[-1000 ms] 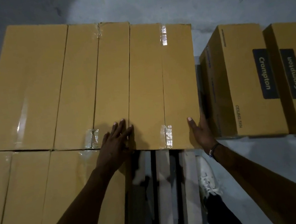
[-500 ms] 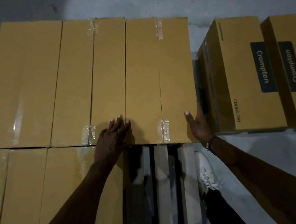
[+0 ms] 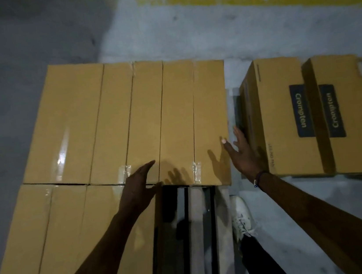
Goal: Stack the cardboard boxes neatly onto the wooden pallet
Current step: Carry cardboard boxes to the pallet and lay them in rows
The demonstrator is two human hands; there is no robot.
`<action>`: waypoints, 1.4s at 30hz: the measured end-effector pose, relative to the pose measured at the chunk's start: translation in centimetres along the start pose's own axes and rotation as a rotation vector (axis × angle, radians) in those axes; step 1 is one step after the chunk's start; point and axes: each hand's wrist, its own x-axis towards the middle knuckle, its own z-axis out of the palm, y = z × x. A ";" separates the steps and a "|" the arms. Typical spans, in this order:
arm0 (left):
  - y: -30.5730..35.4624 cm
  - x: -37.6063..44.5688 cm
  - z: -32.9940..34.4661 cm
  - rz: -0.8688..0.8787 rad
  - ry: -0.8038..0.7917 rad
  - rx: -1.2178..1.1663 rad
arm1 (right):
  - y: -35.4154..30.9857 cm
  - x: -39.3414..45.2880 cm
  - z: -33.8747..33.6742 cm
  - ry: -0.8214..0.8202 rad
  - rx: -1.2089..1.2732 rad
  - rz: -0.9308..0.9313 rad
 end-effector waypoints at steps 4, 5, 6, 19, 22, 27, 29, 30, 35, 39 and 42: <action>7.5 -4.3 -7.0 -0.051 0.131 -0.125 | -8.0 -4.5 -5.1 -0.086 -0.037 -0.047; 9.5 -5.4 -8.8 -0.083 0.170 -0.168 | -10.0 -5.8 -6.5 -0.096 -0.055 -0.062; 11.5 -6.6 -10.5 -0.107 0.205 -0.207 | -12.1 -7.1 -8.0 -0.109 -0.076 -0.073; 31.0 -23.0 -22.9 -0.156 0.507 -0.425 | -24.5 -24.9 -23.1 -0.112 0.002 -0.138; 33.5 -27.6 -22.4 -0.180 0.549 -0.531 | -24.5 -29.3 -25.0 -0.084 0.102 -0.146; 35.5 -34.6 -19.0 -0.216 0.563 -0.777 | -20.9 -37.9 -27.5 0.075 0.218 -0.161; 36.1 -36.6 -17.5 -0.209 0.513 -0.842 | -18.7 -42.2 -29.0 0.171 0.277 -0.134; 36.6 -37.3 -16.8 -0.205 0.493 -0.869 | -17.4 -44.3 -30.0 0.212 0.304 -0.131; 41.8 -39.4 -13.3 -0.166 0.326 -0.933 | -11.1 -54.9 -36.4 0.457 0.417 -0.060; 47.8 -41.2 -9.9 -0.083 0.200 -0.929 | -6.6 -63.0 -42.2 0.674 0.487 -0.066; 52.3 -42.4 -6.9 -0.059 0.092 -0.940 | -3.3 -68.5 -46.5 0.842 0.529 -0.056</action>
